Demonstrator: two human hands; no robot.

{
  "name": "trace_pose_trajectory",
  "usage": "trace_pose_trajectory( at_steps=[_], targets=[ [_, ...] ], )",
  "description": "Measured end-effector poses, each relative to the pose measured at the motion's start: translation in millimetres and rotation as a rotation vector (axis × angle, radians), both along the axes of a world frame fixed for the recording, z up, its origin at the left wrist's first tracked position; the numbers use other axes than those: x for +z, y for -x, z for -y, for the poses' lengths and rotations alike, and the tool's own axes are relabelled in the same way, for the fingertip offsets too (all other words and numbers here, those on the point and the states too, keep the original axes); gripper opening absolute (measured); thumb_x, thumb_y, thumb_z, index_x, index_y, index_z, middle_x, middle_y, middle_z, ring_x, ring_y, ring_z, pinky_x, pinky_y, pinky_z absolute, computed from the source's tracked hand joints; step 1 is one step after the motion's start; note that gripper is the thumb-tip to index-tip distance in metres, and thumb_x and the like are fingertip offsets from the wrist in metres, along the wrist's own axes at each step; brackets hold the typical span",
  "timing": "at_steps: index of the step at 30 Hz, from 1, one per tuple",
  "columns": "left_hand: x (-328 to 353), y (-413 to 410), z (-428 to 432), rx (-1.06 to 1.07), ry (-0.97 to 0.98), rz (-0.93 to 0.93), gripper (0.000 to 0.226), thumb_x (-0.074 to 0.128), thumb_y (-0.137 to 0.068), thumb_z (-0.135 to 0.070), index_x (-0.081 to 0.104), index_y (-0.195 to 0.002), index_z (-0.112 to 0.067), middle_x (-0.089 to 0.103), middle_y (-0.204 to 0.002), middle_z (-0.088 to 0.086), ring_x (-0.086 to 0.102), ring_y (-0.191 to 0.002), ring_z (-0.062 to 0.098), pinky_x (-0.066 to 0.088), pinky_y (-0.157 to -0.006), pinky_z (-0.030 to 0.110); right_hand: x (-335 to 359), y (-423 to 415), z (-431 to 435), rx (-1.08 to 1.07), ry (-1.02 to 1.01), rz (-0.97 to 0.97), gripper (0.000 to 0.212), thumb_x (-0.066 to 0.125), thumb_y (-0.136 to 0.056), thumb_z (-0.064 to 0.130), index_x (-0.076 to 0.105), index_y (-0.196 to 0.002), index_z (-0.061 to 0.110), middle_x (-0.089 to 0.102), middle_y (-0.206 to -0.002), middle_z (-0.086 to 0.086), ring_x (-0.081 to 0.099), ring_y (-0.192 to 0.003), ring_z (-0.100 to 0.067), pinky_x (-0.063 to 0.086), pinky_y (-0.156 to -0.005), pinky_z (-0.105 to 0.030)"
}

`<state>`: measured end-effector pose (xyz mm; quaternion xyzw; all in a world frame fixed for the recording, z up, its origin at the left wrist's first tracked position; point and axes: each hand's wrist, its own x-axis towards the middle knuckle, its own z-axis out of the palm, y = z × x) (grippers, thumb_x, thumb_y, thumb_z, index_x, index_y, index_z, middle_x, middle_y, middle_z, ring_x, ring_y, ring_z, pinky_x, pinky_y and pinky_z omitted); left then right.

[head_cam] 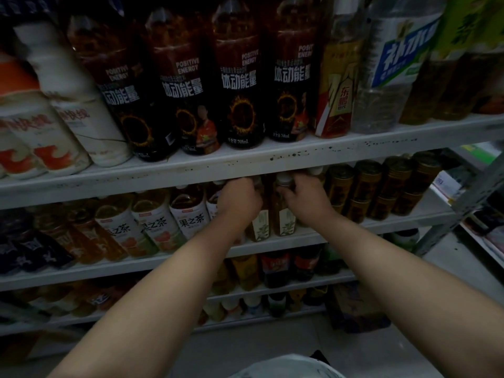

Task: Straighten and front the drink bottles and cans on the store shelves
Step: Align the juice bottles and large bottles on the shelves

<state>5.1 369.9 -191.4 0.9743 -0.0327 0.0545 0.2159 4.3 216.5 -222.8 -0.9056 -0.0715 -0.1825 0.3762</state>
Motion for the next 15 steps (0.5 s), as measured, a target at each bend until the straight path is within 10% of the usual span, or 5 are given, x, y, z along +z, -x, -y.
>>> trace_pose_trajectory(
  at_steps=[15],
  targets=[
    [-8,3,-7,-0.110,-0.009,0.107,0.022,0.052,-0.085,-0.006,0.061,-0.105,-0.011,0.065,-0.097,0.014,0.062,-0.089,0.031,0.052,-0.070,0.036,2,-3,-7,0.000,-0.105,-0.073,0.020,0.068,-0.082,0.022,0.066,-0.101,0.016,0.069,-0.097,-0.002,0.058,-0.088,-0.009,0.047,-0.077,-0.025]
  ],
)
